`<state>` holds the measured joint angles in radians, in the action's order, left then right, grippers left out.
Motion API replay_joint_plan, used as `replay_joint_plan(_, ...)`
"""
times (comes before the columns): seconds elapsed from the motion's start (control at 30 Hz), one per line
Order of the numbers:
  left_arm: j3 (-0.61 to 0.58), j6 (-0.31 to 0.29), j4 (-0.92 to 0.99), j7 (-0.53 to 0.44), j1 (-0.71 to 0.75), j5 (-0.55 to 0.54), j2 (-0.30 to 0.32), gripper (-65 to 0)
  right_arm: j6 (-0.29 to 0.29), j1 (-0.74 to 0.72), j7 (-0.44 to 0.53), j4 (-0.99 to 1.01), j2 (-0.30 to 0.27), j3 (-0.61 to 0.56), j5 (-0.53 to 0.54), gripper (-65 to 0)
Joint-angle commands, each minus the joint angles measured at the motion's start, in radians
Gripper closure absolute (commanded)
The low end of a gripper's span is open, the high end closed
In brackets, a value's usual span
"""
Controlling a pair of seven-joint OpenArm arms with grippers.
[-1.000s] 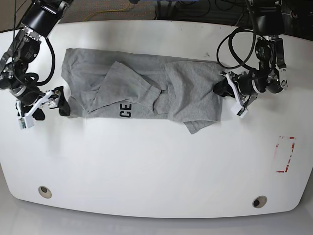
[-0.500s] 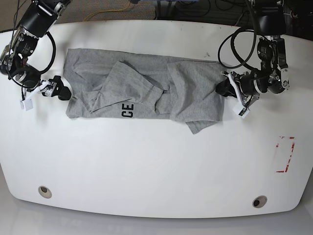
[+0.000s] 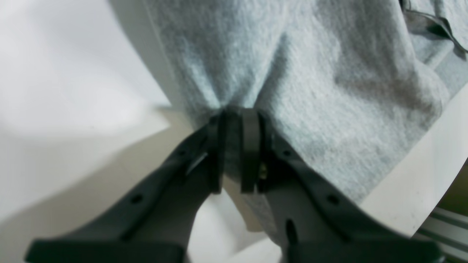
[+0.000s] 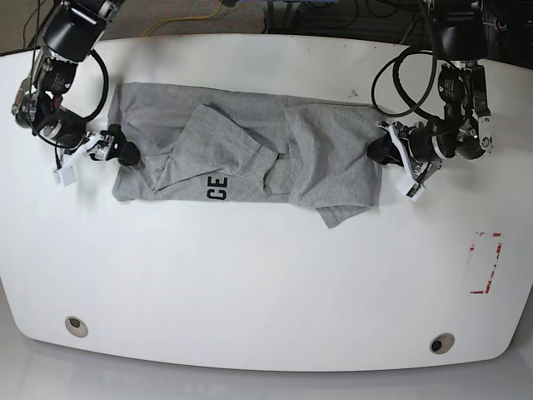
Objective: Layout the t-shirt on the table in an organized manner, then fold the t-shirt properly
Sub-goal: 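Grasp opposite ends of the folded shirt with both grippers, then push both shirt ends inward toward each other with both grippers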
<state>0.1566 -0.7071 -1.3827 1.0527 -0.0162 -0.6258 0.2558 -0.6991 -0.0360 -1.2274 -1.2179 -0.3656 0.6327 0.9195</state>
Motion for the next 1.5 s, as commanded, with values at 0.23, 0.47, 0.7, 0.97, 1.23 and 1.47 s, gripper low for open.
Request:
replay_joint_plan(0.23, 0.004, 0.009, -0.007, 0.027, -0.005, 0.039, 0.013, -6.3, 0.001, 0.006, 0.016, -0.017, 0.043, -0.038, 0.000, -65.0)
replay_joint_plan(0.47, 0.004, 0.009, -0.007, 0.027, -0.003, 0.040, 0.013, -6.3, 0.001, 0.008, 0.013, -0.017, 0.079, -0.084, -0.001, -65.0)
replay_joint_plan(0.7, 0.004, 0.009, -0.007, 0.027, 0.012, 0.040, 0.013, -6.3, 0.001, 0.008, 0.019, -0.018, 0.092, -0.147, -0.001, -63.6)
replay_joint_plan(0.97, 0.004, 0.009, -0.008, 0.027, 0.017, 0.040, 0.013, -6.3, 0.001, 0.005, 0.021, -0.018, 0.101, -0.144, -0.004, -53.9)
replay_joint_plan(1.23, 0.004, 0.009, -0.008, 0.027, 0.017, 0.040, 0.012, -6.3, 0.001, 0.014, 0.067, -0.056, 0.084, -0.152, -0.004, -23.6)
replay_joint_plan(1.47, 0.002, 0.009, -0.007, 0.027, 0.012, 0.042, 0.009, -6.3, 0.001, 0.044, 0.079, -0.208, 0.081, -0.190, -0.004, 0.0)
